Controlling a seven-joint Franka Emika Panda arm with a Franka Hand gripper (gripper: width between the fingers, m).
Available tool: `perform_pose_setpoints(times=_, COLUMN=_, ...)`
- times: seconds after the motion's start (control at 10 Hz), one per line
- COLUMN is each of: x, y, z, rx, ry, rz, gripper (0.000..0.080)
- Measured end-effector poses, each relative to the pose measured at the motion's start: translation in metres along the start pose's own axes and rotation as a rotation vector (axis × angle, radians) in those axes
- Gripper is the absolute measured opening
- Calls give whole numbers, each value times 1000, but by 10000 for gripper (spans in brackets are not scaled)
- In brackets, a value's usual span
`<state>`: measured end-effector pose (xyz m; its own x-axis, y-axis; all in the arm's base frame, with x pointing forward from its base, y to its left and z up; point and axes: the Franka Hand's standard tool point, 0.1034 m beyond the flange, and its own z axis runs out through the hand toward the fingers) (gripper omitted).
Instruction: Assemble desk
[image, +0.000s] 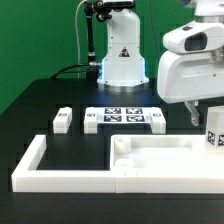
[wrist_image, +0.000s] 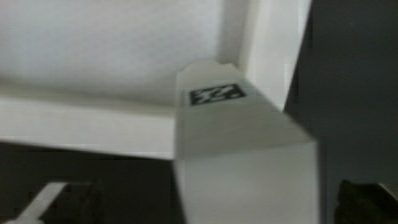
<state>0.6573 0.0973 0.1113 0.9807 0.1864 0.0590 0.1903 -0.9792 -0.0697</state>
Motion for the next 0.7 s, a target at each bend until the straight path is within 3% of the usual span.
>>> perform_pose_setpoints(times=0.2, x=0, y=-1, z=1, rx=1, ry=-3, rz=35, gripper=636)
perform_pose_setpoints(times=0.4, x=0, y=-2, z=1, rx=4, ry=-3, rz=188, gripper=285)
perform_pose_setpoints(times=0.7, x=0, y=-2, z=1, rx=4, ry=-3, rz=442, gripper=288)
